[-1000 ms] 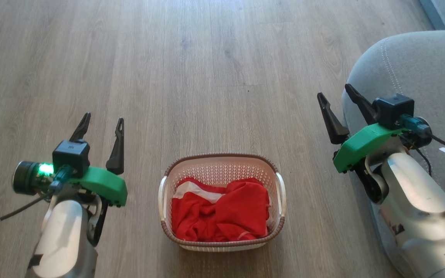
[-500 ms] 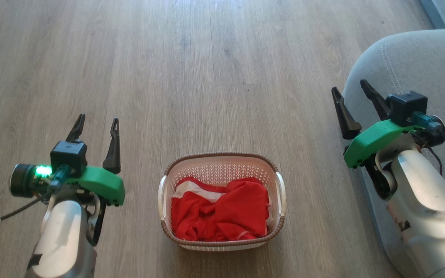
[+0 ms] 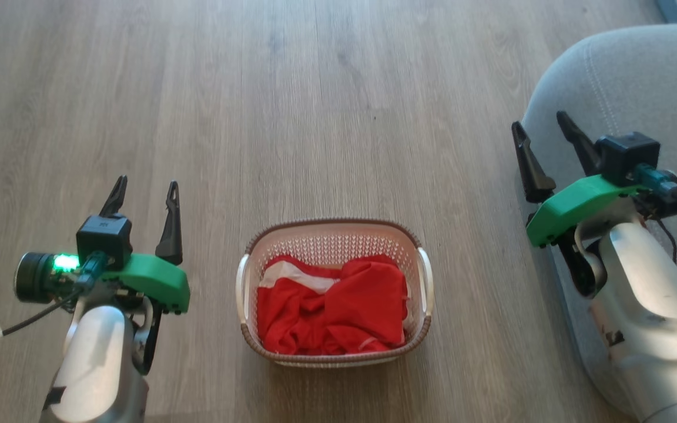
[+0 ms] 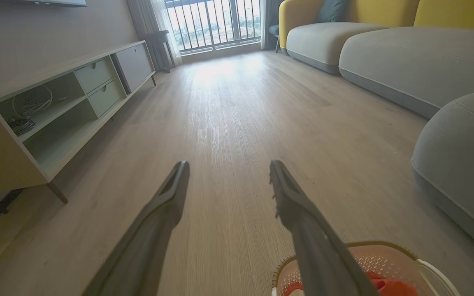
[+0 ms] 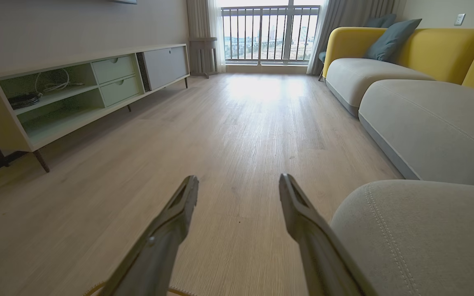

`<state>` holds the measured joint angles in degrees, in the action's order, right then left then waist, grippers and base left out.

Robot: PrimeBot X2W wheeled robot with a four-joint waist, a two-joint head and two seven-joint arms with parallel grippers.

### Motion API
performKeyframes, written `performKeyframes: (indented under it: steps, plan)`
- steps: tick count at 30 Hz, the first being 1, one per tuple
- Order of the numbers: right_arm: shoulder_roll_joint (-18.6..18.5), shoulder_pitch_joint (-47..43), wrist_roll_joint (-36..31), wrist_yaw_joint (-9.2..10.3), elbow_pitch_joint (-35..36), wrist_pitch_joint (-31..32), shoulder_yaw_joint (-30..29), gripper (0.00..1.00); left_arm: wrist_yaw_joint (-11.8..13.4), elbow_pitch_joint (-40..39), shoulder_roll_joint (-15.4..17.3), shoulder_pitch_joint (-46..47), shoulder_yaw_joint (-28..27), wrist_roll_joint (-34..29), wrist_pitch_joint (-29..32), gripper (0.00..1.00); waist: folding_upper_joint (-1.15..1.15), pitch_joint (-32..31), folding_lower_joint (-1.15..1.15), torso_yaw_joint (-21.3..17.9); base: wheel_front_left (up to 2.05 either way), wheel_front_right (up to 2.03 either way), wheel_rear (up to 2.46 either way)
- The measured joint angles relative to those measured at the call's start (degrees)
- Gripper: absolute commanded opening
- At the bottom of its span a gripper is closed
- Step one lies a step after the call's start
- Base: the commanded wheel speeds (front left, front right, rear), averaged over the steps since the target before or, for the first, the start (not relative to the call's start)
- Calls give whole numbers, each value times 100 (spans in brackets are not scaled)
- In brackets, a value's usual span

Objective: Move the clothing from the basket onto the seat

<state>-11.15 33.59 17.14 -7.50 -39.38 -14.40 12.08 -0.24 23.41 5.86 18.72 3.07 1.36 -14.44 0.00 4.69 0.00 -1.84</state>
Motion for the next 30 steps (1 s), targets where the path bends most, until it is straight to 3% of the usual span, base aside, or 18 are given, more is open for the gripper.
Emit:
performKeyframes:
  steps: [8,18,30]
  plan:
    - [-1,199,-53,0,513,-1,-222,100,-9,9,-175,300,38,107,0,100,0,570,0,-44,0,0,0]
    - [-16,745,-160,0,1311,-7,-625,100,-115,120,-380,1134,320,588,-1,100,0,1863,1,-97,0,0,0]
    - [-30,1077,-197,0,2213,-8,-1138,100,153,52,-387,1992,1734,1510,-1,100,0,3425,1,-145,0,0,0]
